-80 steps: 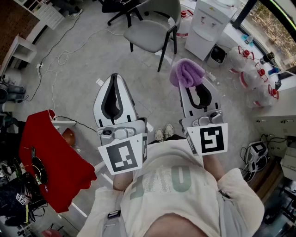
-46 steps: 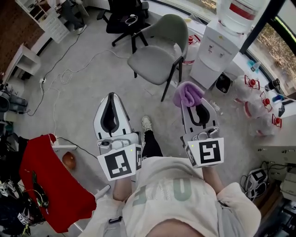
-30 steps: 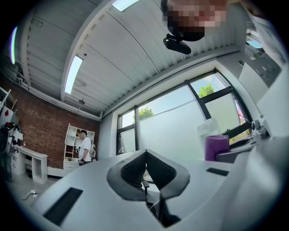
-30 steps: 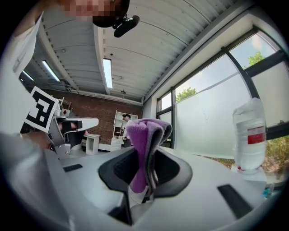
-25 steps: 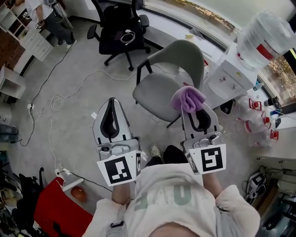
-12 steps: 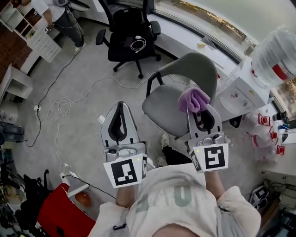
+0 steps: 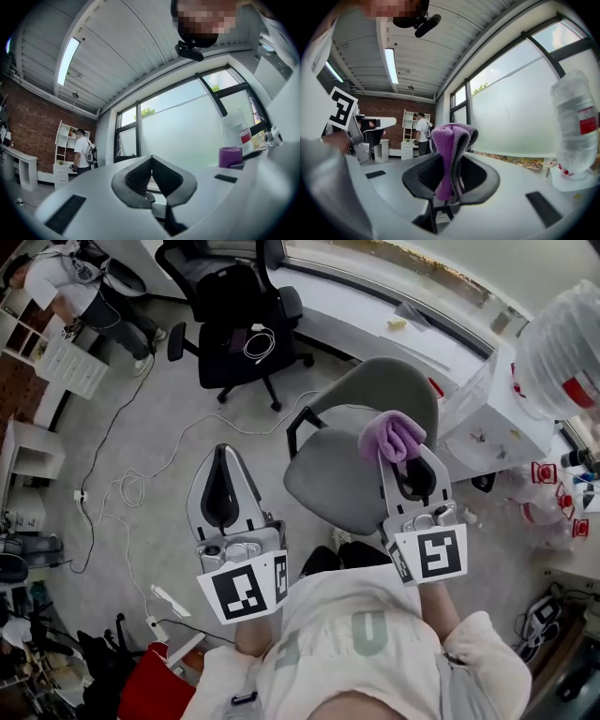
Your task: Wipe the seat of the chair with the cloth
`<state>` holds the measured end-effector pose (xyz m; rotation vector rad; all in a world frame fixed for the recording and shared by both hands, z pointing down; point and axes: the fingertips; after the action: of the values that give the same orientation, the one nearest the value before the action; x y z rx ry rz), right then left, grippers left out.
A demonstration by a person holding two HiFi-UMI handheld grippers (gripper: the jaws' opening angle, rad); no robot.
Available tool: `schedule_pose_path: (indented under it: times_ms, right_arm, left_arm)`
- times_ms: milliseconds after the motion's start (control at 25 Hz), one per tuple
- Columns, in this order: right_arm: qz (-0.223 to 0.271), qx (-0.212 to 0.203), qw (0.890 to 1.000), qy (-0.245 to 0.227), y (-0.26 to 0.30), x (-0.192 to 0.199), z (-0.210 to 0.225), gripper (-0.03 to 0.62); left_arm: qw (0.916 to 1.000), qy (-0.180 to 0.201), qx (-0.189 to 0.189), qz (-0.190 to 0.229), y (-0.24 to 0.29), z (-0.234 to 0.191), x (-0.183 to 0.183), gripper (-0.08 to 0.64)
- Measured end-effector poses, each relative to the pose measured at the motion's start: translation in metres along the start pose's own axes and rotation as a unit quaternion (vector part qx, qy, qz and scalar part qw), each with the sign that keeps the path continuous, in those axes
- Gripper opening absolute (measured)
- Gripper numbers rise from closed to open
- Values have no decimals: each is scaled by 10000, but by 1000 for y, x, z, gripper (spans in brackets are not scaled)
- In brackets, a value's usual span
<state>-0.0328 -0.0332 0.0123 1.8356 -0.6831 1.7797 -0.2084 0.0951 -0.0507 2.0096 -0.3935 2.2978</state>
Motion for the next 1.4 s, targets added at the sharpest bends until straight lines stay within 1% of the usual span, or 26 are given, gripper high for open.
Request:
schedule_pose_path:
  times_ms: [160,360,440,600,680,800,880,960,1040,1120,1200,1280,1320,1400]
  right_arm:
    - [-135,305,9994,85,18,10,20,89]
    - [-286,739,9969,-21,32,20,33,89]
    - [-343,935,9950,-27,35,23,35,89]
    - [-525,1475,9873,263,38,31,39,89]
    - [-577,1730,9826,359,40,35,41,89]
    - [-585,1986,9770,516,44,42,43,89]
    - [-650,2072,9738,680,47,54,45,89]
    - [-790,2088,9709,871,53,76,44,89]
    - [-947,2030,9687,1074,65,104,43,89]
    - [-1136,1927,9659,1305,82,139,44,89]
    - [-1374,1787,9611,1593,103,184,45,89]
    - [-1675,1617,9518,1998,123,237,44,89]
    - [-1856,1517,9445,2245,132,266,42,89]
    - [-2266,1290,9247,2775,146,325,36,89]
  left_arm:
    - [9994,-61,323,-85,39,3,14,11]
    - [9943,-175,1046,-64,89,10,34,12]
    - [9902,-232,1376,-46,109,14,42,12]
    - [9787,-222,2039,-22,139,23,49,11]
    - [9727,-229,2308,19,151,26,52,11]
    - [9681,-327,2483,106,163,27,60,12]
    - [9656,-310,2578,108,166,29,70,11]
    - [9613,-254,2745,21,168,33,88,12]
    - [9555,-236,2935,-173,172,39,115,12]
    - [9508,-224,3061,-421,177,44,148,12]
    - [9471,-168,3145,-608,181,49,183,11]
    - [9436,-185,3213,-776,181,53,222,12]
    - [9418,-225,3242,-859,180,56,241,11]
    - [9385,-294,3294,-989,177,61,276,12]
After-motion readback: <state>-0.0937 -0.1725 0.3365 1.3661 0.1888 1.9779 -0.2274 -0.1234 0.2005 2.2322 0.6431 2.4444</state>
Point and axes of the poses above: the fingertips, and each gripper's own axes: y forward along the fingers, z to its right, x out of its underside, and after that the axes turned 15 degrees about x, right-handed
